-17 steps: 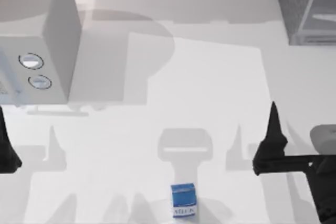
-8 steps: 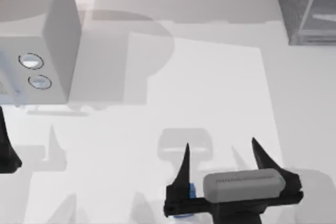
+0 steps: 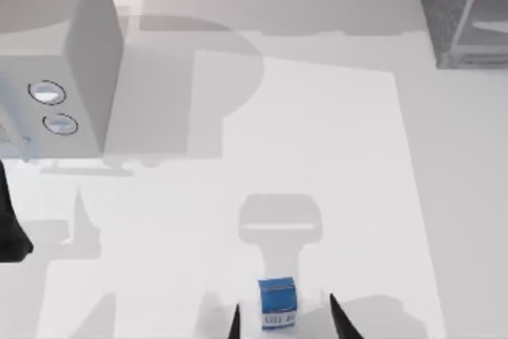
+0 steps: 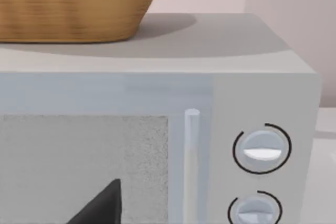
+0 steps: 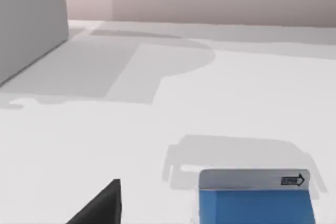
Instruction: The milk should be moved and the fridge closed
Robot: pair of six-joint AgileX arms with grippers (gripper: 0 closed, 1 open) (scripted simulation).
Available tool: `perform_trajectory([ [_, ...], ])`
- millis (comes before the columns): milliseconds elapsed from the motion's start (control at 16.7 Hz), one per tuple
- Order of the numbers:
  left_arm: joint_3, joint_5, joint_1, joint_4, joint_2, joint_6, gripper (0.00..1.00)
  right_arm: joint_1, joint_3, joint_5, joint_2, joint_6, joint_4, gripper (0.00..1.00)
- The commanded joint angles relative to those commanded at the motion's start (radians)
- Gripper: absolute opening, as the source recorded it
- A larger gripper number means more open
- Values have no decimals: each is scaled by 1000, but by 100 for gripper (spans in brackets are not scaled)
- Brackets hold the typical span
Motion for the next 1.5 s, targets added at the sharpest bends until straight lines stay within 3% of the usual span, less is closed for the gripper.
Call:
perform_trajectory([
  [480, 0, 0, 0, 0, 0, 0, 100, 12, 16, 13, 49, 1, 28, 100],
  [840, 0, 0, 0, 0, 0, 0, 100, -104, 46, -105, 78, -75, 106, 100],
  [1080, 0, 0, 0, 0, 0, 0, 100, -116, 48, -116, 82, -81, 114, 100],
  [1500, 0, 0, 0, 0, 0, 0, 100, -116, 48, -116, 82, -81, 114, 47],
])
